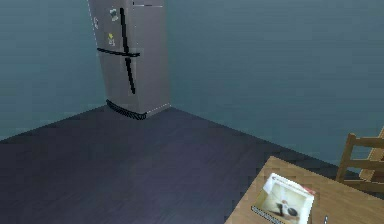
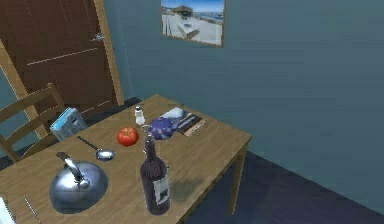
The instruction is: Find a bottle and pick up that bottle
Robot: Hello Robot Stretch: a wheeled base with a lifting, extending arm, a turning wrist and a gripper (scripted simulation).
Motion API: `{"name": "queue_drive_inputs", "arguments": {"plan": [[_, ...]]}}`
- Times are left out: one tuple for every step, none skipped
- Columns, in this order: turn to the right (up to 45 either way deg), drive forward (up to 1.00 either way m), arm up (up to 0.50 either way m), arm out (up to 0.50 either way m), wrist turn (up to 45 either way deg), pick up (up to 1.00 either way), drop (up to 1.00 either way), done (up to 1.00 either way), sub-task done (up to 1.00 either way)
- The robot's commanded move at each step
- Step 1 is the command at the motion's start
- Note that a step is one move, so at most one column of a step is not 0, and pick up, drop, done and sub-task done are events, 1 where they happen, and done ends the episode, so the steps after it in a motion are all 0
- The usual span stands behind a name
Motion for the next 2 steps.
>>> {"name": "queue_drive_inputs", "arguments": {"plan": [[0.0, 0.00, 0.50, 0.00, 0.0, 0.00, 0.00, 0.00, 0.00], [0.0, 0.00, 0.32, 0.00, 0.0, 0.00, 0.00, 0.00, 0.00]]}}
